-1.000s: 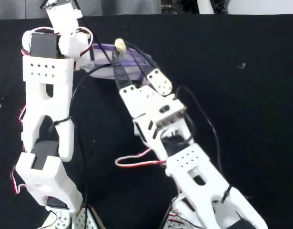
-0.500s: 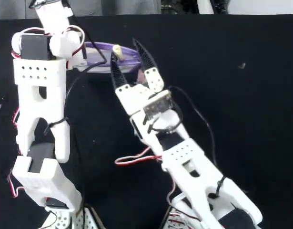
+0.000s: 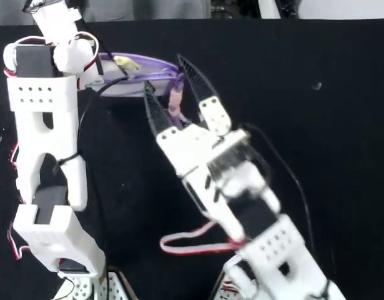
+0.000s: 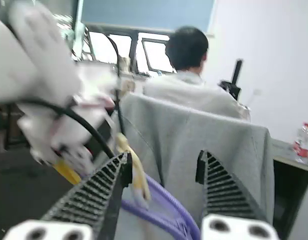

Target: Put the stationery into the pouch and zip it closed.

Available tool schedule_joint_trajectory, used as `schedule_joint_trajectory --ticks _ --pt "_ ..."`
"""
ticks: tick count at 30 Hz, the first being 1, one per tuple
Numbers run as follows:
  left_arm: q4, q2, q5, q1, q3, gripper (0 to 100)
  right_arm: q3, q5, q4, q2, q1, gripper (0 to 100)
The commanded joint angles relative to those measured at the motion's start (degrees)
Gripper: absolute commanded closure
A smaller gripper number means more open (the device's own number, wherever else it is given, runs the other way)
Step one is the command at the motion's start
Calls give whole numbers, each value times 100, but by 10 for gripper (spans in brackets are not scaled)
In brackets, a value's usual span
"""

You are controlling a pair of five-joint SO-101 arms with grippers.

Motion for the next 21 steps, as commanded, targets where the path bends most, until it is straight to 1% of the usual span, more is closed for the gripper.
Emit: schedule_joint_trajectory --ticks 1,4,6,13,18,21 --pt "-141 0 79 -66 -136 970 -497 9 316 -453 -88 793" --pt "-123 0 79 -75 -136 970 -602 9 290 -312 229 794" --pt "-105 -44 79 -75 -145 970 -602 -35 273 -57 299 794" --pt "0 -440 70 -22 -101 970 -769 -44 -993 1798 308 794" --pt "26 -563 44 -13 -84 970 -1402 -158 -1125 3231 70 794" --pt "26 -519 44 -48 -84 970 -1613 -422 -1090 3415 88 794"
